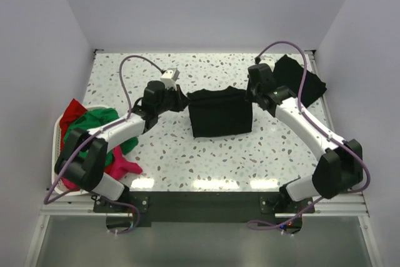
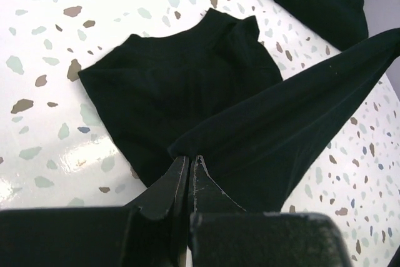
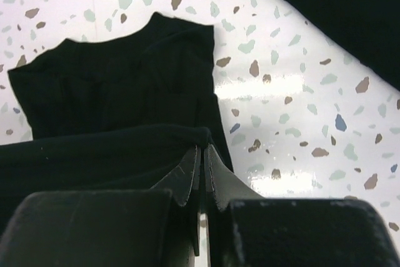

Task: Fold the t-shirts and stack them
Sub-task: Fold the tshirt

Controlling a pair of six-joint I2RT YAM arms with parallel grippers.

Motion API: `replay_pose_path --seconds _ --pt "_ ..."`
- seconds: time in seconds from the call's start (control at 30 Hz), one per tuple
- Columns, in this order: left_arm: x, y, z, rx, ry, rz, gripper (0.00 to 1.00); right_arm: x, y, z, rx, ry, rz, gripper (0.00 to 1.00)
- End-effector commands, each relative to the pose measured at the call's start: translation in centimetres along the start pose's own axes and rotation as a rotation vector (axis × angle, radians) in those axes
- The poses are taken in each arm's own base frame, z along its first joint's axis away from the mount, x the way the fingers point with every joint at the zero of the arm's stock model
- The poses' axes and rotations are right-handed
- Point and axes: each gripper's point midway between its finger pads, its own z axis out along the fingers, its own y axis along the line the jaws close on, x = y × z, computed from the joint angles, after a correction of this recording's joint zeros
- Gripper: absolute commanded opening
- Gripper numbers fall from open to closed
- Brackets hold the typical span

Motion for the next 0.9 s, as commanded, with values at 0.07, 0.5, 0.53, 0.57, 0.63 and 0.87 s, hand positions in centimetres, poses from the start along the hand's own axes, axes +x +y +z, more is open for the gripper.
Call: replay_pose_path --seconds 0.07,0.5,0.53,0.57,0.63,0.87 --pt "-3.3 1.5 2.4 0.000 -0.065 0.007 0.00 -4.3 0.1 2.7 0.021 -0.074 0.003 0.00" --pt "-4.7 7.5 8.4 -0.075 -0.033 -0.035 0.00 -4.5 0.7 11.3 0.046 0.025 -0.025 0.00" --pt "-4.2 8.4 9.0 -0.089 -0.021 -0.041 0.00 -4.5 0.9 12.2 0.049 0.031 -0.027 0.00" --pt "-4.5 8.7 9.4 -0.091 -0.023 -0.040 0.00 -4.5 1.0 12.9 0.050 0.036 -0.032 0.00" --pt "-5.0 9.7 10.2 -0.108 -0.028 -0.043 0.23 -5.5 1.8 13.8 0.017 0.035 -0.033 0.08" --pt "-6.1 11.0 8.7 -0.213 -0.061 -0.023 0.89 -6.2 3.4 14.4 -0.100 0.051 -0.053 0.97"
